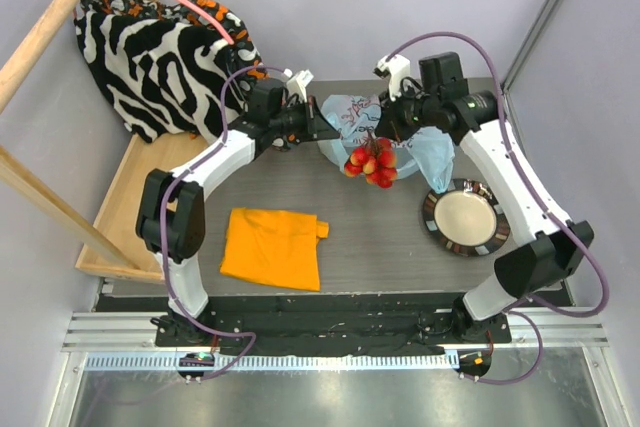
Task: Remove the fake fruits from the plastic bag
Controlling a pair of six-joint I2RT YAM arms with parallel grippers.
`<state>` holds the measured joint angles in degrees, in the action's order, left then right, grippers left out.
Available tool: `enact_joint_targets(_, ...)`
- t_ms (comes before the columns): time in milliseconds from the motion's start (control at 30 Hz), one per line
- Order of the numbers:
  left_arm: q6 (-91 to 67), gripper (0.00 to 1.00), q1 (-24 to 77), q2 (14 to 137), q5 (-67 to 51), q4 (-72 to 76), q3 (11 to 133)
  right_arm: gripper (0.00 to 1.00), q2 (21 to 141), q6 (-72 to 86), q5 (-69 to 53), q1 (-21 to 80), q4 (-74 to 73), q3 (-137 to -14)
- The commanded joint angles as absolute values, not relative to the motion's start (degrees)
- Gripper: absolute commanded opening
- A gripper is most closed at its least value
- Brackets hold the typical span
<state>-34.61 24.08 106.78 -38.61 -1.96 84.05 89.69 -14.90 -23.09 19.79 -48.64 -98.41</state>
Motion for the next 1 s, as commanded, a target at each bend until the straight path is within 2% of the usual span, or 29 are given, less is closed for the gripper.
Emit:
enact_joint_targets(0, -35.07, 0.0, 23.73, 107.66, -37.79, 0.35, 87.98, 0.01, 83.6, -16.96, -21.02, 18.99, -54.92, -100.2)
enact_joint_targets(67, -34.37, 0.0, 23.73, 108.19, -37.44, 0.18, 88.76, 0.01, 80.34, -16.53, -19.35, 17.59, -56.51, -99.85)
enact_joint_targets(200, -33.31, 0.0, 23.73, 108.81, -36.39, -2.02, 89.65, 0.01, 76.64, -14.59, -21.18, 7.15, -57.56, -100.1)
enact_joint_targets(333, -34.45, 0.0, 23.64, 109.69, -36.83, -1.67, 89.91, 0.01, 76.64, -20.02, -22.94, -5.77, -62.56, -103.53)
enact_joint_targets(667, -35.51, 0.0, 23.47, 107.93, -37.44, -1.67, 89.65, 0.01, 77.08, -33.39, -18.72, -16.86, -67.06, -100.29)
enact_joint_targets(967, -34.63, 0.0, 22.68, 104.33, -37.35, -2.02, 86.4, 0.01, 79.88, -34.98, -22.23, -17.93, -65.13, -89.48)
